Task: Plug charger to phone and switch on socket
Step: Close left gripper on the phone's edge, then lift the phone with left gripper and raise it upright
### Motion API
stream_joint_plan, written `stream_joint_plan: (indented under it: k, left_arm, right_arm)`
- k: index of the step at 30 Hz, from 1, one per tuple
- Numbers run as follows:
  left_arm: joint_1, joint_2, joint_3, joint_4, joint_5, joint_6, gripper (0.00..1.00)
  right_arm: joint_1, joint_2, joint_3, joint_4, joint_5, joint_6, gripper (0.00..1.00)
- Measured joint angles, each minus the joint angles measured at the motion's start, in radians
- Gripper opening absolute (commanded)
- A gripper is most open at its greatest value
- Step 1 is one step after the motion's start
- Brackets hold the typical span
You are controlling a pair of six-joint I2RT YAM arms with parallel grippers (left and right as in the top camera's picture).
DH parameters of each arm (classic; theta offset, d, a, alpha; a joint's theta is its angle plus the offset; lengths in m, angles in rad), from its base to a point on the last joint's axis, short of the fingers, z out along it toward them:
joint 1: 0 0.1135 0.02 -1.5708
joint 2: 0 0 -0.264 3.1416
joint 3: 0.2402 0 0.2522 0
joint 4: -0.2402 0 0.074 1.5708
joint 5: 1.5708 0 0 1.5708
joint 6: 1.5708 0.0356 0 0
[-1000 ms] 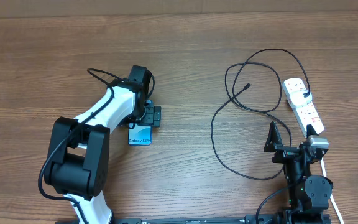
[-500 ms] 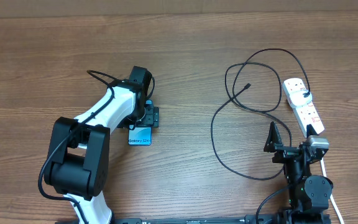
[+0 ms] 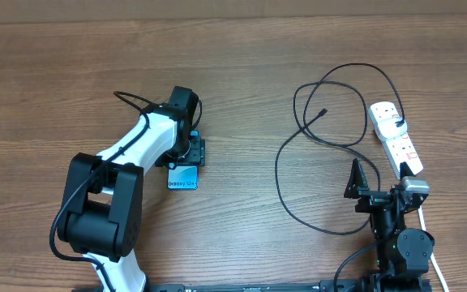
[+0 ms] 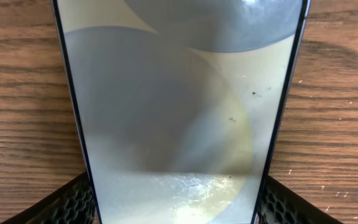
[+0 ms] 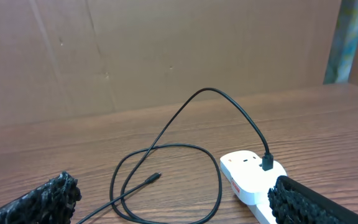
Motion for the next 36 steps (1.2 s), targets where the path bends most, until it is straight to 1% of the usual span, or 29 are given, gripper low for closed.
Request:
stream_joint_plan:
  k: [3, 7, 12, 19, 25, 28, 31, 36]
  left_arm:
    - [0.0, 0.005, 0.012, -0.023, 0.005, 0.0, 0.69]
    - [0.0, 0.027, 0.052, -0.095, 0.04, 0.0, 0.69]
    - [0.0, 0.06, 0.131, -0.166, 0.142, 0.009, 0.68]
    - [0.0, 0.062, 0.244, -0.24, 0.286, 0.015, 0.66]
    - [0.0, 0.062, 0.257, -0.282, 0.491, 0.053, 0.67]
    - [0.0, 0.062, 0.257, -0.311, 0.595, 0.069, 0.64]
    - [0.0, 0.062, 0.257, -0.336, 0.7, 0.073, 0.64]
    - [0.0, 0.062, 0.257, -0.338, 0.916, 0.087, 0.64]
  right_arm:
    - [0.0, 0.0, 0.0, 0.0, 0.0, 0.0, 1.0]
    - [0.0, 0.0, 0.0, 0.0, 0.0, 0.0, 1.0]
    - [0.0, 0.0, 0.0, 0.0, 0.0, 0.0, 1.0]
    - [0.0, 0.0, 0.0, 0.0, 0.0, 0.0, 1.0]
    - [0.0, 0.0, 0.0, 0.0, 0.0, 0.0, 1.0]
    - [0.0, 0.0, 0.0, 0.0, 0.0, 0.0, 1.0]
    - [0.0, 0.0, 0.0, 0.0, 0.0, 0.0, 1.0]
    - [0.0, 0.0, 0.0, 0.0, 0.0, 0.0, 1.0]
